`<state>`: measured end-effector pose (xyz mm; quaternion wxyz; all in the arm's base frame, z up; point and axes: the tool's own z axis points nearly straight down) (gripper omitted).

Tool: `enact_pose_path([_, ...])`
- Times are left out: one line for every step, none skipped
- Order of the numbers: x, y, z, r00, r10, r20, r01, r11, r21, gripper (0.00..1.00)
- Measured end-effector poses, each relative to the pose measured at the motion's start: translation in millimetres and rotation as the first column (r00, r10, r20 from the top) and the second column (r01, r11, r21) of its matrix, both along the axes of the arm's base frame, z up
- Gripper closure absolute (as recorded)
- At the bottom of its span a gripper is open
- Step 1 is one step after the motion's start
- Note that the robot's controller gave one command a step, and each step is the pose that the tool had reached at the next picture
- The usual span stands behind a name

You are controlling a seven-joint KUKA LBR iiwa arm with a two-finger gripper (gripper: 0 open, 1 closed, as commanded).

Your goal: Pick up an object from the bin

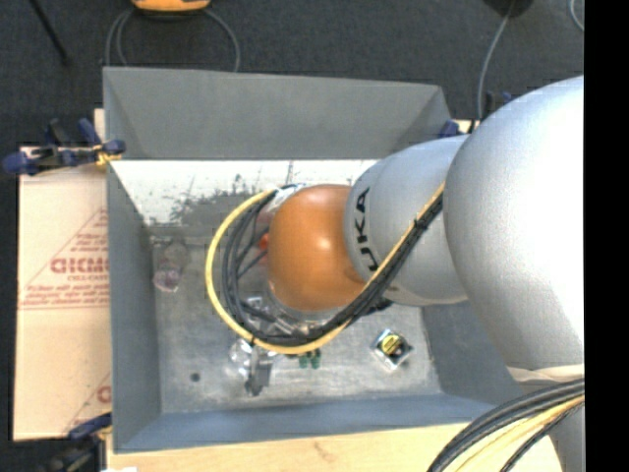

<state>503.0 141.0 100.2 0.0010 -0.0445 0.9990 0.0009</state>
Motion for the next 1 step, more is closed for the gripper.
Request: enact_pose_path([0.5, -0.6, 22.0, 1.000, -0.005, 0.000, 0.005, 1.000, 0.000, 1.00])
